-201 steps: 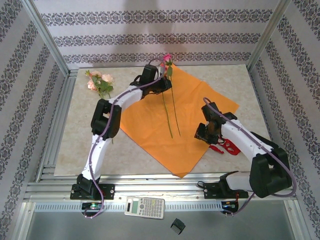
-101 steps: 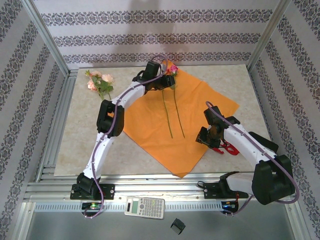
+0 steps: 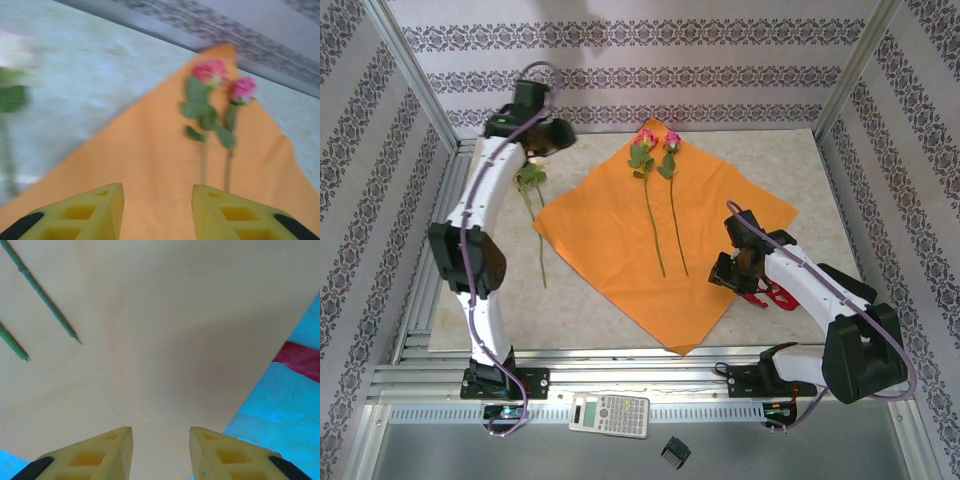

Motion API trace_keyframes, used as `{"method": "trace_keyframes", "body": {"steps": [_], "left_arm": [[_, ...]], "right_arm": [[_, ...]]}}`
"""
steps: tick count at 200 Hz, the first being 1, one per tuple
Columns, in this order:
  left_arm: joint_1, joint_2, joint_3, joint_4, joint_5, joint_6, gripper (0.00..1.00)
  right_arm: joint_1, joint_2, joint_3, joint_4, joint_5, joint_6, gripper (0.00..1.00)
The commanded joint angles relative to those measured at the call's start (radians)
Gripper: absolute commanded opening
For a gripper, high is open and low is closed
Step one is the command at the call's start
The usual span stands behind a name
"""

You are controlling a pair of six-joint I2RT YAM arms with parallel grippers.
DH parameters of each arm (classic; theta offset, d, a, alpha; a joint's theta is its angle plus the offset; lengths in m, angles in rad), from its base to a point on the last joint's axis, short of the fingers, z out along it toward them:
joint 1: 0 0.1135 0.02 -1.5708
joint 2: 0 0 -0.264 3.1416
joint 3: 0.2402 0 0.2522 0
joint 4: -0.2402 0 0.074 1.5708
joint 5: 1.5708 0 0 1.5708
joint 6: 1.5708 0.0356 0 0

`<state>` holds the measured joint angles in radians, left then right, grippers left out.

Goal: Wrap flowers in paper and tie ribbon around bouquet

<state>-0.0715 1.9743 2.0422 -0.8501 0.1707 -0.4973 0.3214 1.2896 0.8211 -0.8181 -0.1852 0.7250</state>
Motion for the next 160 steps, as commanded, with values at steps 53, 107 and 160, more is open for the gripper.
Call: {"method": "trace_keyframes", "body": {"steps": [53, 107, 160], "left_arm": [[0.076, 0.213, -0.105, -0.049, -0.077, 0.182, 0.43], [0.075, 0.323, -0.05, -0.031, -0.163, 0.234, 0.43], [0.074, 0.39, -0.042, 0.023, -0.132, 0.261, 0.3]], "right_arm": [[0.096, 0.052, 0.071, 0.002, 0.009, 0.013, 0.37], [0.102, 0.013, 0.05, -0.028, 0.019, 0.034, 0.38], [0.102, -0.006, 0.039, -0.057, 0.024, 0.04, 0.38]]}}
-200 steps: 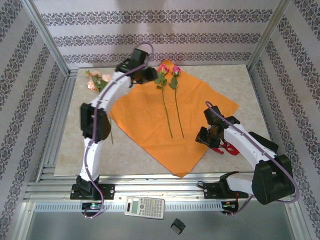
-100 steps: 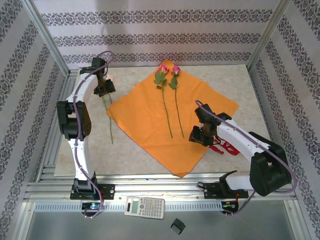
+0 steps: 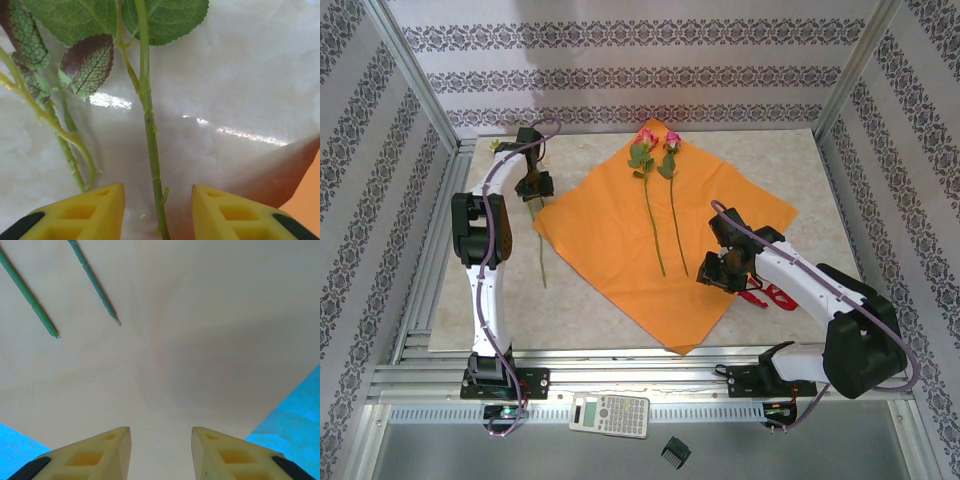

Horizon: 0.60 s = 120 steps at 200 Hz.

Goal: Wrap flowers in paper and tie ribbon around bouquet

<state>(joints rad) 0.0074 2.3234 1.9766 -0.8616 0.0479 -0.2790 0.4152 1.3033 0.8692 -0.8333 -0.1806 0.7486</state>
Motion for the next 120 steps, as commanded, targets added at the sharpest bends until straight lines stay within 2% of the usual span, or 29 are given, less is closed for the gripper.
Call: {"method": "trace_keyframes", "body": {"steps": [1, 41, 97, 120], "left_arm": [[-0.005, 0.042, 0.024, 0.035, -0.01, 0.044, 0.29], [-0.025, -0.002, 0.02, 0.072, -0.034, 0.105, 0.0], [-0.083, -0.155, -0.008, 0.094, -0.179, 0.208, 0.0], [-0.117, -0.235, -0.038, 0.119, -0.351, 0.265, 0.0]], "right_arm": [[0.008, -0.019, -0.009, -0.042, 0.02, 0.017, 0.38], [0.008, -0.011, -0.005, -0.047, 0.022, 0.013, 0.38], [0.008, 0.019, 0.013, -0.029, 0.015, 0.008, 0.38], [0.009, 0.027, 0.02, -0.023, 0.011, 0.006, 0.38]]}}
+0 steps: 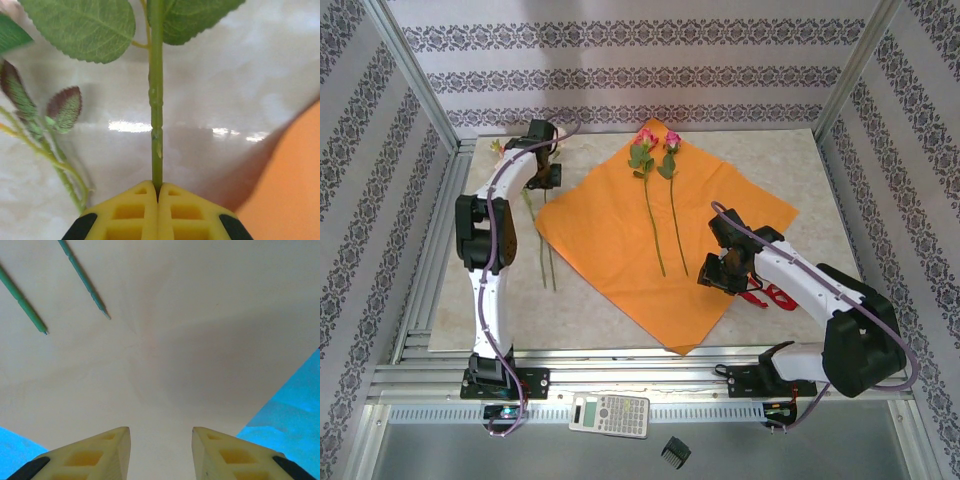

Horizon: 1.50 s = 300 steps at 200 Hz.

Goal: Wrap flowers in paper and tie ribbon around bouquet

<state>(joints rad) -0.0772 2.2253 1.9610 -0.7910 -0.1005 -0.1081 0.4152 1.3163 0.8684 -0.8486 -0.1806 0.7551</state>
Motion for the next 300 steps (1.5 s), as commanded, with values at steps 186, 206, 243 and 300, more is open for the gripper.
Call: {"method": "trace_keyframes", "body": {"steps": [186, 206, 243, 300], "left_arm": [[-0.277, -0.159, -0.178, 0.913, 0.705, -0.656, 0.0], [-0.282, -0.023, -0.124, 1.022, 0.735, -0.717, 0.0], [-0.291, 0.163, 0.021, 0.975, 0.738, -0.714, 0.0], [-0.305, 0.325, 0.243, 0.775, 0.727, -0.623, 0.0]], "right_arm": [[-0.065, -0.068, -0.003, 0.022, -0.012, -0.011, 0.38], [-0.076, -0.118, -0.034, 0.01, -0.013, -0.004, 0.38], [-0.09, -0.212, -0.081, -0.025, -0.012, 0.006, 0.39], [-0.115, -0.29, -0.131, -0.067, -0.025, 0.009, 0.39]]}}
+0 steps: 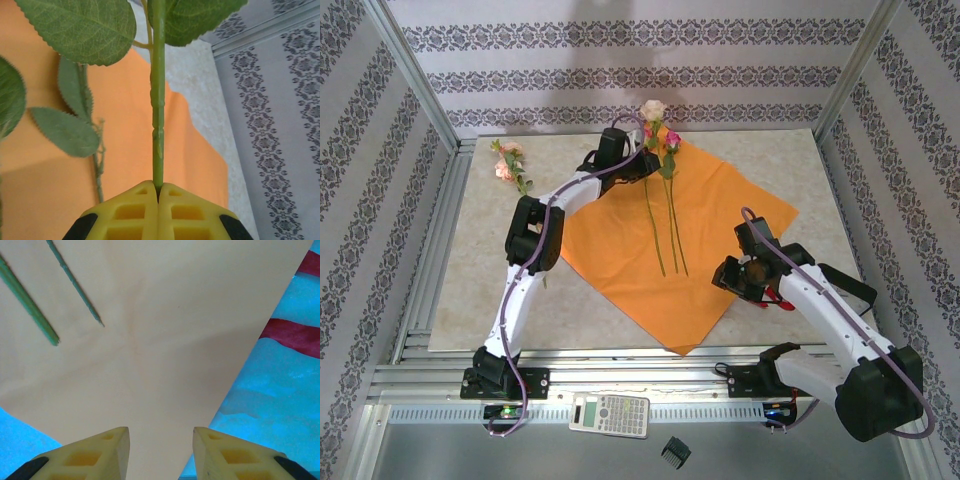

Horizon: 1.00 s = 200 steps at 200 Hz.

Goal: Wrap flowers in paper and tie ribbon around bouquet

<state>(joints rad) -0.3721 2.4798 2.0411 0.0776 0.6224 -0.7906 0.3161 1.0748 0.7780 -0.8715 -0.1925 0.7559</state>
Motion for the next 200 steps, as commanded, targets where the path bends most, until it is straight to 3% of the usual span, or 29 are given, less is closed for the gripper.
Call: {"method": "trace_keyframes", "body": {"steps": [1, 27, 33, 49, 70, 122, 157, 180, 200], "left_arm": [[-0.01, 0.072, 0.166, -0.098, 0.003, 0.061, 0.0], [-0.009, 0.128, 0.257, -0.196, -0.005, 0.1, 0.0], [-0.009, 0.137, 0.281, -0.221, -0.008, 0.113, 0.03], [-0.009, 0.152, 0.322, -0.291, -0.024, 0.147, 0.24], [-0.007, 0.125, 0.347, -0.378, -0.063, 0.196, 0.31], [-0.006, -0.141, 0.256, -0.539, -0.268, 0.254, 0.37], [0.023, -0.337, 0.243, -0.88, -0.515, 0.327, 0.42], [0.108, -0.455, 0.111, -1.097, -0.615, 0.338, 0.43], [0.218, -0.568, -0.128, -1.082, -0.572, 0.371, 0.45]], "right_arm": [[-0.015, -0.051, -0.041, -0.045, -0.013, 0.007, 0.39], [-0.02, -0.062, -0.046, -0.054, -0.014, 0.006, 0.4], [-0.019, -0.062, -0.047, -0.056, -0.016, 0.005, 0.4], [-0.021, -0.063, -0.048, -0.055, -0.019, 0.003, 0.41], [-0.022, -0.064, -0.049, -0.055, -0.022, 0.005, 0.41], [-0.022, -0.06, -0.052, -0.041, -0.017, 0.009, 0.41], [-0.022, -0.035, -0.033, -0.029, -0.002, -0.009, 0.42], [-0.022, -0.002, -0.012, -0.013, 0.002, -0.028, 0.41], [-0.021, 0.033, 0.001, 0.008, -0.005, -0.036, 0.42]]}}
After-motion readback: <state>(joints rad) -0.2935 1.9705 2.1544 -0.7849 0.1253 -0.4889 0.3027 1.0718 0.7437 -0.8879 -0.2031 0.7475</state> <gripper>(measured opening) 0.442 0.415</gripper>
